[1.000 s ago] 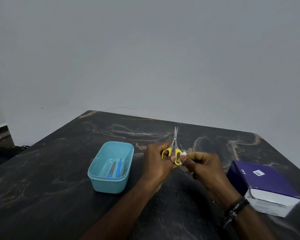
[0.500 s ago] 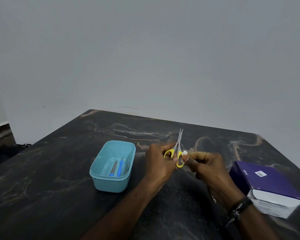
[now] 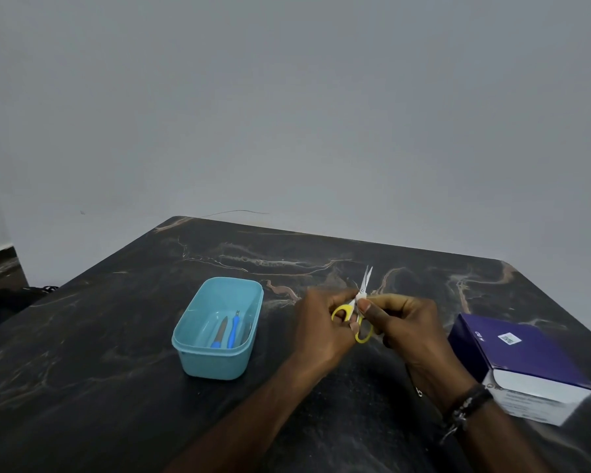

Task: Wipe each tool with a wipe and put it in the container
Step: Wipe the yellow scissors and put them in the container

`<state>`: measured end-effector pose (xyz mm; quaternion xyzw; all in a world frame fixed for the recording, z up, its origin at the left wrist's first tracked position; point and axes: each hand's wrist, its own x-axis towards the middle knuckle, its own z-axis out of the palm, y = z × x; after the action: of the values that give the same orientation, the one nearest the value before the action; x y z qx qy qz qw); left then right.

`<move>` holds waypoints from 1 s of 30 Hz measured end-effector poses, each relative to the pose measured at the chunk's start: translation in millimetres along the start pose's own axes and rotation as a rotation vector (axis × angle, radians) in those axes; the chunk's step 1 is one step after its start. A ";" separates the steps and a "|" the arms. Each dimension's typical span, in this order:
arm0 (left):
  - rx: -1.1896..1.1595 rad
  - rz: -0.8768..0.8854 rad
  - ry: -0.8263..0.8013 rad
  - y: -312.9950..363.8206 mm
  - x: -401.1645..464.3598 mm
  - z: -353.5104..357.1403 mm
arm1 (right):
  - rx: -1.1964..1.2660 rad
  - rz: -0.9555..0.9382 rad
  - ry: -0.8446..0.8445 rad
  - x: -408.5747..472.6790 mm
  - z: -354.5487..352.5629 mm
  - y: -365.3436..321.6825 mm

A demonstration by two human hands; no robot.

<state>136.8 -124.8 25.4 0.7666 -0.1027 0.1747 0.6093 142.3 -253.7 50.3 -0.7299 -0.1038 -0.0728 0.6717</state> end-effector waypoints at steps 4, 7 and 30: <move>0.036 0.040 -0.095 -0.4 -3.4 4.6 | 0.016 0.024 0.070 0.9 0.7 4.6; 0.082 0.036 -0.130 -3.5 -4.6 6.4 | 0.058 0.059 0.064 0.3 1.9 5.0; 0.015 0.067 -0.201 -4.5 -6.5 12.0 | 0.165 0.127 0.112 1.0 2.5 3.2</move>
<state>134.1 -135.7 16.4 0.7808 -0.1876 0.1181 0.5841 143.9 -251.5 47.3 -0.6721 -0.0254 -0.0618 0.7374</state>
